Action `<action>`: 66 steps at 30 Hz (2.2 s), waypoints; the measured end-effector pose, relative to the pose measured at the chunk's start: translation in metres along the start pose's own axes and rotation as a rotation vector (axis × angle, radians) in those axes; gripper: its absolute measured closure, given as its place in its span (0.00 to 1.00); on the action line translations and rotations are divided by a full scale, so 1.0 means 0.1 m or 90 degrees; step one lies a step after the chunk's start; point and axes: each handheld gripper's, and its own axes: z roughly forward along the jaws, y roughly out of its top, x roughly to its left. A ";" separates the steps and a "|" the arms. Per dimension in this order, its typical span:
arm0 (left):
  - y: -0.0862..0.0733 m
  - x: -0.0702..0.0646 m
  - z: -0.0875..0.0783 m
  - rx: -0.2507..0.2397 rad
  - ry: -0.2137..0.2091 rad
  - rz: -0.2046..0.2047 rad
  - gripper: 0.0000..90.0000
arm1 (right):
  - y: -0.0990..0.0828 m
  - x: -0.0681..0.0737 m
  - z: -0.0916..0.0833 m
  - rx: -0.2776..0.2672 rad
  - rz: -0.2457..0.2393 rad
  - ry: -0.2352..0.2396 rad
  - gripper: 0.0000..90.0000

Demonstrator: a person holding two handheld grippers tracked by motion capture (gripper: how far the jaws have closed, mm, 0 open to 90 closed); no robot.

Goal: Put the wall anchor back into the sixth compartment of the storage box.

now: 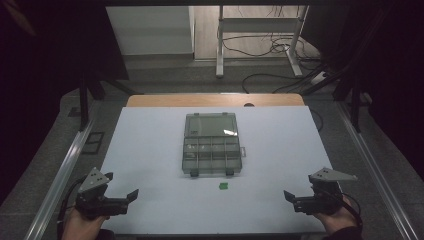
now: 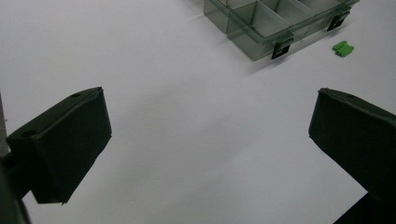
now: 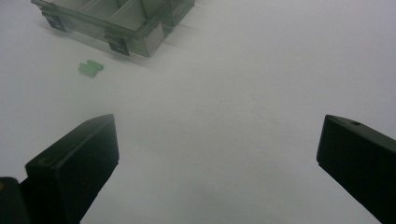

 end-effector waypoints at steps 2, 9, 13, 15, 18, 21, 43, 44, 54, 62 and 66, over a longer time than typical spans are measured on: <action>0.00 0.00 0.00 0.001 0.001 -0.002 0.00 | 0.00 0.00 0.00 -0.001 0.000 -0.001 0.00; 0.00 0.04 0.00 0.003 -0.003 -0.021 0.00 | 0.00 0.01 0.02 -0.004 -0.010 0.015 0.00; 0.00 0.01 0.01 0.010 0.004 -0.010 0.00 | 0.01 0.01 0.03 -0.001 -0.003 0.018 0.00; 0.00 0.00 0.01 0.013 0.006 -0.003 0.00 | 0.01 0.02 0.03 -0.002 -0.003 0.022 0.00; 0.01 0.00 0.02 0.016 0.006 -0.001 0.00 | 0.02 0.03 0.04 -0.001 -0.010 0.025 0.00; 0.01 0.00 0.02 0.016 0.003 -0.002 0.00 | 0.03 0.06 0.05 -0.004 -0.022 0.029 0.00; 0.01 -0.04 0.01 -0.012 -0.014 0.026 0.00 | 0.18 0.27 0.21 0.001 -0.057 0.055 0.00; 0.00 -0.04 0.01 -0.012 -0.014 0.027 0.00 | 0.19 0.28 0.22 0.004 -0.056 0.058 0.00; 0.00 -0.04 0.01 -0.009 -0.015 0.027 0.00 | 0.27 0.38 0.34 0.025 -0.087 0.062 0.00; 0.00 -0.04 0.01 -0.009 -0.017 0.026 0.00 | 0.38 0.49 0.43 0.039 -0.108 0.068 0.00; 0.00 -0.04 0.02 -0.008 -0.018 0.025 0.00 | 0.41 0.52 0.47 0.044 -0.112 0.072 0.00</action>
